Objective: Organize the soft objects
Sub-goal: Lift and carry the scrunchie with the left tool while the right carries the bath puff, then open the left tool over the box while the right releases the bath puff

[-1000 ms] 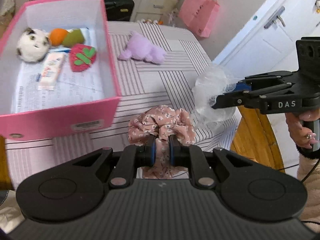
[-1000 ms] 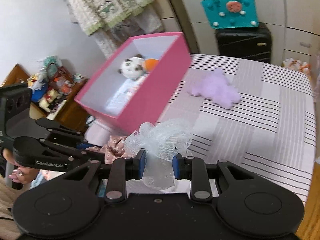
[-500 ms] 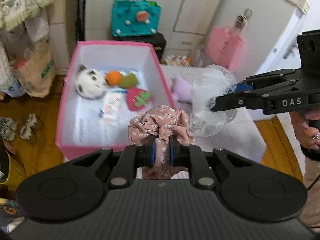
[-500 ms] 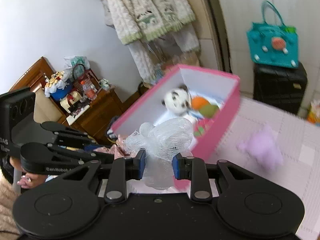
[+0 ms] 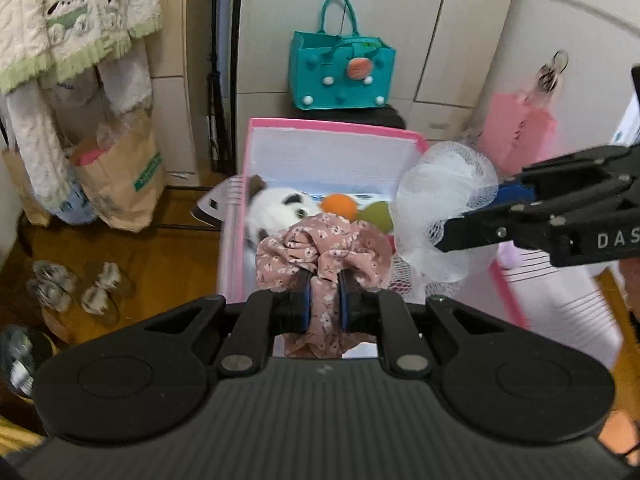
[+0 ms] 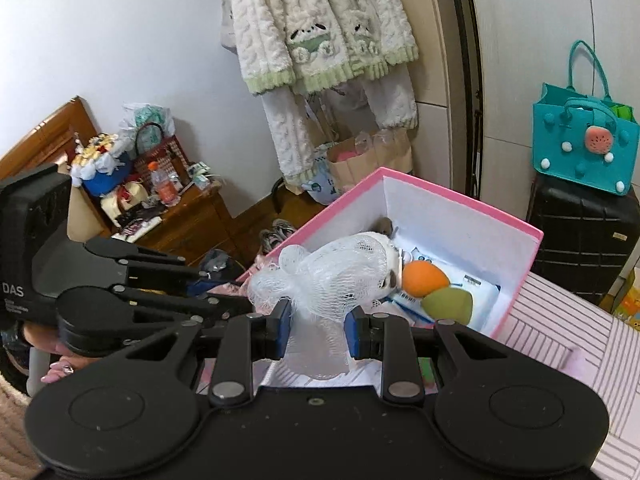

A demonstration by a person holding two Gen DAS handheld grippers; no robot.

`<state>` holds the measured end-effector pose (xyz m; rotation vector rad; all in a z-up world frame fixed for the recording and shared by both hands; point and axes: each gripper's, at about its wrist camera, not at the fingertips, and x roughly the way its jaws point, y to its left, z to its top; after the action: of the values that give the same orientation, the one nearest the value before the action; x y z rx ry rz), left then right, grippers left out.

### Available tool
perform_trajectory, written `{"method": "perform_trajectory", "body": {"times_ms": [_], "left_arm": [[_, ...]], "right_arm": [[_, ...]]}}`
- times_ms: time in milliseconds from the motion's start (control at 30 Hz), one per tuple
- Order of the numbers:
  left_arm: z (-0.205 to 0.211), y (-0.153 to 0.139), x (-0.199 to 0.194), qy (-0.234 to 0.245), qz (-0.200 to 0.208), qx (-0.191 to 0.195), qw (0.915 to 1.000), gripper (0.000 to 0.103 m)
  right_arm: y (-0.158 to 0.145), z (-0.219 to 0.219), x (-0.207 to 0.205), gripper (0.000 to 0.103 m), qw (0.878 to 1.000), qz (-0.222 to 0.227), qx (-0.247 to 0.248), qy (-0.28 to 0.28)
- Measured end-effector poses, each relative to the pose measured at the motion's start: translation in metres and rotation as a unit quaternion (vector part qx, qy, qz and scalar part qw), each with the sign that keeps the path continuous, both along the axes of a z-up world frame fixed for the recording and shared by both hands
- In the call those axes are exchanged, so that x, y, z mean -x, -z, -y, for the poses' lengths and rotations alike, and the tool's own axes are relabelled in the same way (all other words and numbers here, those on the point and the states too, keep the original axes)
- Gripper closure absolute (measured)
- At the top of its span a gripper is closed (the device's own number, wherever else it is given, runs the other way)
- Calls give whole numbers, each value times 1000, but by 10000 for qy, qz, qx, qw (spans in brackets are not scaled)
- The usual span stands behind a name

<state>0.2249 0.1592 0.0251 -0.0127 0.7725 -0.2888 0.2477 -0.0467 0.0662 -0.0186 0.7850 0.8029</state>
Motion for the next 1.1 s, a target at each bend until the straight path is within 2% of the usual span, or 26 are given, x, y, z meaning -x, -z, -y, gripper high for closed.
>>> {"method": "perform_trajectory", "body": {"times_ms": [167, 333, 400, 600, 700, 833, 900, 967, 1033, 1100], "left_arm": [[4, 10, -31, 81, -36, -104, 9999, 90], [19, 16, -38, 125, 320, -796, 9962, 90], [22, 17, -41, 162, 295, -886, 9955, 90], [18, 15, -38, 79, 109, -460, 9989, 90], [16, 18, -40, 56, -169, -125, 9998, 89], [23, 25, -40, -90, -147, -311, 9994, 87], [22, 27, -42, -165, -232, -264, 9992, 86], [22, 29, -42, -270, -221, -284, 9990, 76], [24, 29, -38, -286, -122, -396, 9987, 74], [24, 26, -35, -303, -38, -437, 9986, 68]], "right_arm": [[15, -15, -26, 72, 9995, 154, 187, 176], [26, -16, -53, 72, 9985, 230, 277, 417], [31, -13, -60, 71, 9984, 171, 313, 433], [38, -2, -58, 71, 9978, 66, 516, 407], [38, 0, -47, 71, 9974, 62, 687, 199], [41, -2, -35, 70, 9954, 43, 949, -123], [46, -7, -32, 69, 9936, -15, 1105, -244], [51, -12, -29, 63, 9913, -33, 1253, -399], [54, -17, -28, 62, 9896, -1, 1371, -444], [56, -23, -26, 57, 9866, 93, 1562, -463]]}}
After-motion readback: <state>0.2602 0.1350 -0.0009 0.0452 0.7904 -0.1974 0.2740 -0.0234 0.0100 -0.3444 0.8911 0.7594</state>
